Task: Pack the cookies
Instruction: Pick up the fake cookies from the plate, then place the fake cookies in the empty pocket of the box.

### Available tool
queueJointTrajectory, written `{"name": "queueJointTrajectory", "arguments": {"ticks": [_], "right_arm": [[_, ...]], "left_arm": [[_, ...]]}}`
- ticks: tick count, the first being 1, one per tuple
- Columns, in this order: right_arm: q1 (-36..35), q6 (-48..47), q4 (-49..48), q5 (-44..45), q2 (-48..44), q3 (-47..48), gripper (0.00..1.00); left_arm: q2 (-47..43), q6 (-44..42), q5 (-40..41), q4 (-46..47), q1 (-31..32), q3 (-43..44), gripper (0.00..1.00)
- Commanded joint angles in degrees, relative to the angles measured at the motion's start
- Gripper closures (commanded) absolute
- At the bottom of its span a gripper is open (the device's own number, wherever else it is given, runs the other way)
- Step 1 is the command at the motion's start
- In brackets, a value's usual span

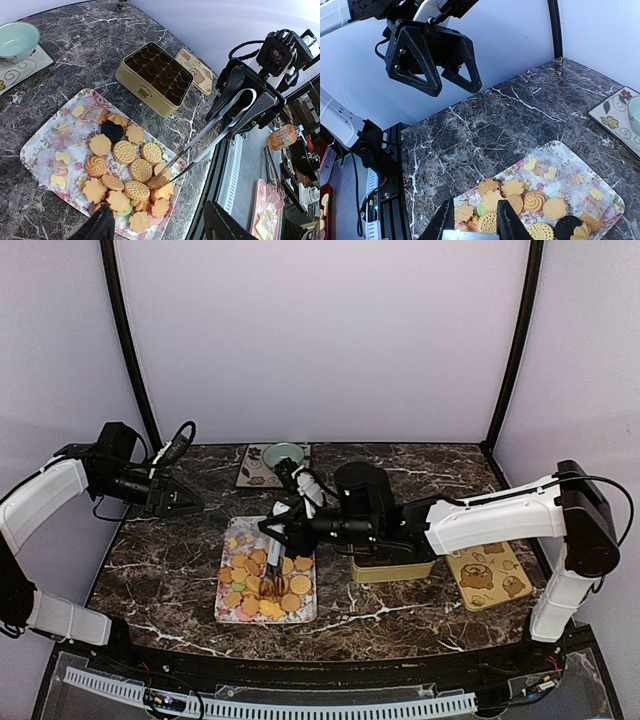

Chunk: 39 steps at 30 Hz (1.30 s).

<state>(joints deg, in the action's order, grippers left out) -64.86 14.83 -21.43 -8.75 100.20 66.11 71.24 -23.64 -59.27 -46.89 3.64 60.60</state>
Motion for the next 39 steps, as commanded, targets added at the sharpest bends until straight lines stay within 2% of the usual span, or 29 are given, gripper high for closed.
{"name": "queueJointTrajectory", "arguments": {"ticks": [1,5,18,24,39], "right_arm": [[-0.4,-1.1,-0.5,2.4,-1.2,2.0,1.0],[-0.4,-2.3,1.7,2.9,-1.4,3.0,1.0],[-0.5,-4.5,-0.1,6.7,-5.3,1.6,1.0],[0.9,-3.8,0.1,5.6,-7.5,1.4,1.0],[10.9,-6.1,3.1,7.7,-17.1,-3.0,1.0]], "left_arm": [[-0.6,-0.9,-0.3,-1.4,-0.2,1.1,0.37],[-0.7,-0.8,-0.2,-1.4,-0.2,1.1,0.38],[-0.7,-0.7,0.0,-1.4,-0.2,1.2,0.38],[-0.7,-0.7,-0.1,-1.5,-0.1,1.2,0.39],[-0.4,-1.1,-0.3,-1.6,-0.2,1.3,0.4]]}}
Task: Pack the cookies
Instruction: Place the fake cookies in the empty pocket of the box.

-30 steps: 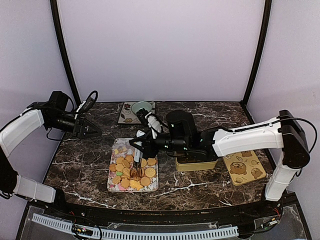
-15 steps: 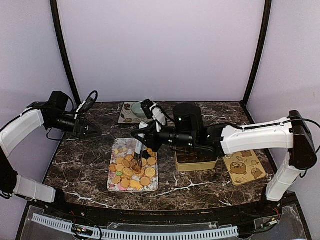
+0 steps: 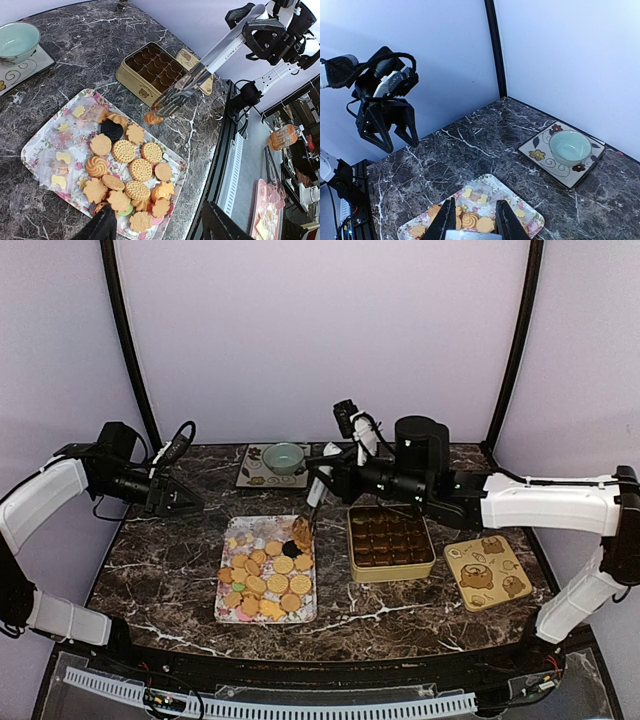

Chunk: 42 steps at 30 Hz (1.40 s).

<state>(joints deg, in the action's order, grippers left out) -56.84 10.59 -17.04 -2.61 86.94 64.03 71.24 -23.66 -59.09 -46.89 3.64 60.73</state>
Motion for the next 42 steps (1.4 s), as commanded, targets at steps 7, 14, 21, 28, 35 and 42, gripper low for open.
{"name": "queueJointTrajectory", "arguments": {"ticks": [7,14,21,28,35,42], "right_arm": [[11.4,-3.8,0.5,1.8,-8.0,-4.4,1.0],[16.1,-6.1,0.9,-0.1,-7.9,-4.9,1.0],[18.3,-7.8,-0.6,-2.5,-5.3,-4.3,1.0],[18.7,-8.6,-1.4,-4.4,-3.0,-3.8,1.0],[18.9,-9.8,-2.2,-5.1,-1.4,-3.3,1.0],[19.0,-9.9,-0.3,-6.5,-0.4,-1.4,0.87]], "left_arm": [[-0.3,-1.4,-0.4,-1.8,-0.2,1.4,0.41],[-0.1,-1.6,-0.1,-2.1,-0.2,1.7,0.41],[0.0,-1.5,0.0,-2.3,-0.2,2.1,0.41],[0.3,-1.5,0.2,-2.2,-0.1,2.2,0.42],[0.6,-1.6,0.1,-2.2,-0.2,2.3,0.42],[0.7,-1.4,0.2,-2.0,-0.2,2.4,0.41]]}}
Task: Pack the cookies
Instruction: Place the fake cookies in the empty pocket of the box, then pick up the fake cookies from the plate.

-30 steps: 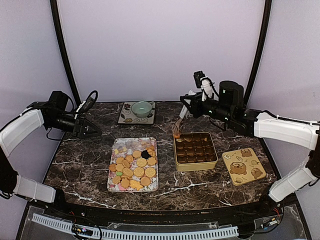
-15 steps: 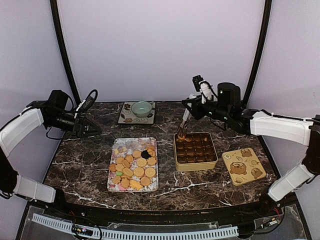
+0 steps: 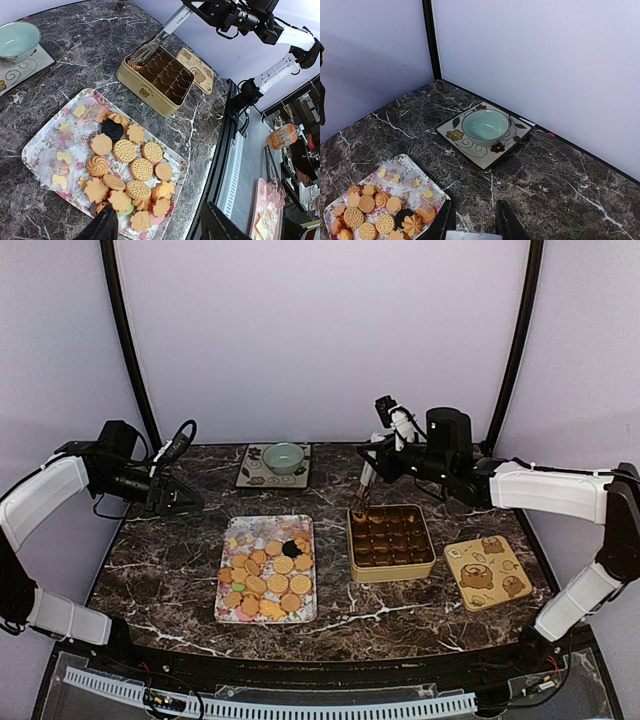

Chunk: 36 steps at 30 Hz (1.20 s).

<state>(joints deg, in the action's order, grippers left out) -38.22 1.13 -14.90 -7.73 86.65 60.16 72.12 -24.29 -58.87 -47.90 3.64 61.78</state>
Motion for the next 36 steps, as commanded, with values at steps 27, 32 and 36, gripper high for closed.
{"name": "queueJointTrajectory", "arguments": {"ticks": [27,32,36], "right_arm": [[-15.3,7.6,-3.3,-0.6,-6.8,4.1,0.84],[-23.7,8.0,-4.6,3.0,-0.9,6.8,0.81],[-28.6,7.5,-6.4,6.3,4.1,9.2,0.77]], "left_arm": [[0.7,2.0,4.8,0.4,-0.3,1.0,0.3],[1.7,2.5,7.3,-0.1,-0.3,1.8,0.28],[1.5,2.5,8.2,-0.1,-0.6,1.7,0.25]]}}
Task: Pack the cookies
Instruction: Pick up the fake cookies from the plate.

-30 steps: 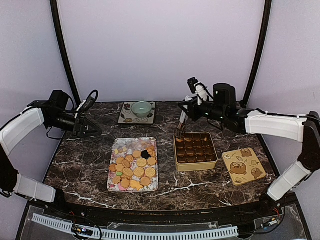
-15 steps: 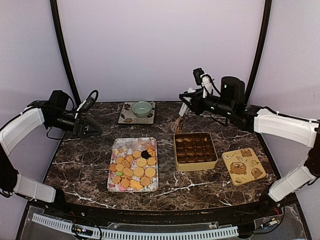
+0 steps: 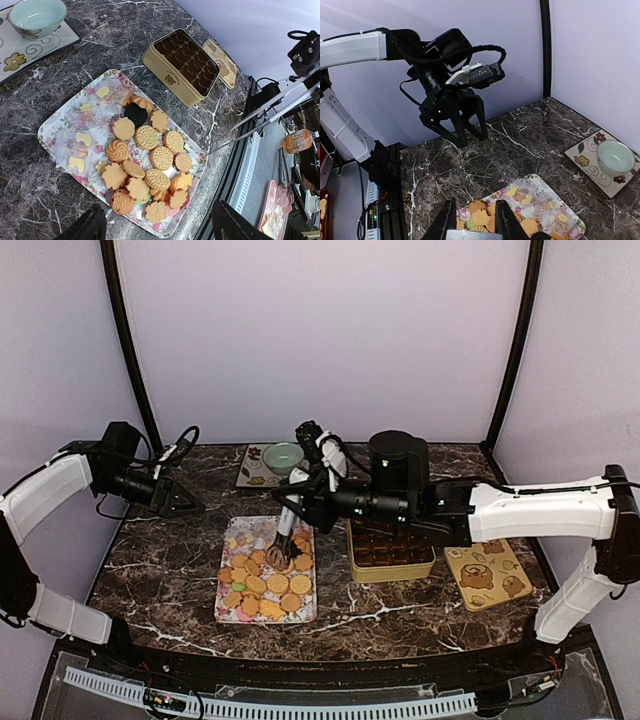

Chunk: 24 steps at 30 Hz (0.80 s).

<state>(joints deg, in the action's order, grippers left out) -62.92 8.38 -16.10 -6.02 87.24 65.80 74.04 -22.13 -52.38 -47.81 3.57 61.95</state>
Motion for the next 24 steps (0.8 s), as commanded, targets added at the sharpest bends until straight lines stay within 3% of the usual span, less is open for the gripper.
{"name": "queueJointTrajectory", "arguments": {"ticks": [1,9,24], "right_arm": [[-4.8,-0.2,-5.2,5.4,5.4,4.5,0.76],[-8.0,-1.9,-6.1,8.4,12.7,9.5,0.74],[-10.7,-5.0,-5.9,12.3,19.3,13.9,0.67]], "left_arm": [[-0.5,0.3,1.9,-0.2,-0.6,1.5,0.24],[0.3,0.4,3.0,-0.8,-1.0,1.3,0.02],[-0.2,0.7,2.7,-0.4,-1.1,1.0,0.01]]}}
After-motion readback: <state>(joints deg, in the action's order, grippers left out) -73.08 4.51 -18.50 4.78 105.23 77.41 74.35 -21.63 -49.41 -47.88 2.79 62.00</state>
